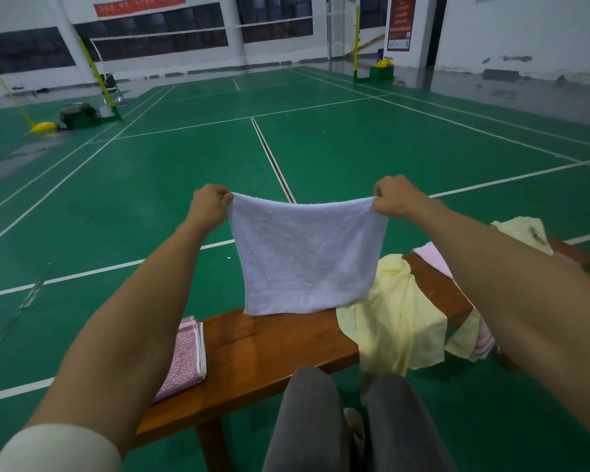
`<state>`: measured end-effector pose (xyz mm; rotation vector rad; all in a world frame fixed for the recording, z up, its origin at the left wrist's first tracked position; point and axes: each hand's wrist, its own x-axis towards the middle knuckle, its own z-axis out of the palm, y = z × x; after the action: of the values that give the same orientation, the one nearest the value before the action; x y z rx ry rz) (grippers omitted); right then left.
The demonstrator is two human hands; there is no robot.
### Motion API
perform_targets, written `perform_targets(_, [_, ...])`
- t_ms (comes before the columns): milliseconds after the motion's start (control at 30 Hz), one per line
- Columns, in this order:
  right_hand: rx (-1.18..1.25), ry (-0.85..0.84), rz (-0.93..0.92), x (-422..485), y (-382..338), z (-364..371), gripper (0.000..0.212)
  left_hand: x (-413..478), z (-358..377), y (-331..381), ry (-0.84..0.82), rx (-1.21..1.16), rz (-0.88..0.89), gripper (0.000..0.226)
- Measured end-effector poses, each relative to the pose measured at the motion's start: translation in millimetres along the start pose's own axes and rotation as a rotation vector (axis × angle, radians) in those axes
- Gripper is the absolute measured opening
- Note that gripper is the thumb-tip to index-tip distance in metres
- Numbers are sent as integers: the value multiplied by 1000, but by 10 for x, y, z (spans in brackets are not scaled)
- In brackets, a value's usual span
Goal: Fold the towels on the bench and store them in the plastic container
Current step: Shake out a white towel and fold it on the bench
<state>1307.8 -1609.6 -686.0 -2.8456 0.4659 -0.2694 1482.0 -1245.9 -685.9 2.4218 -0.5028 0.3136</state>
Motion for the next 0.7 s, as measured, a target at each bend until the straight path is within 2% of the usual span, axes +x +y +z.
perform_targets(200, [324, 52, 39, -11, -125, -26, 12, -56, -3, -89, 40, 29, -69, 25])
perform_targets(333, [498, 15, 87, 21, -273, 17, 12, -73, -8, -150, 58, -250, -253, 24])
perform_targets(467, [440, 54, 90, 86, -399, 119, 16, -59, -40, -200, 69, -567, -392, 20])
perform_targets(600, [275, 79, 147, 94, -526, 153, 16, -12, -102, -308, 65, -654, -401, 19])
perform_targets(700, [389, 45, 183, 119, -664, 194, 23, 33, -134, -399, 98, -676, -411, 17])
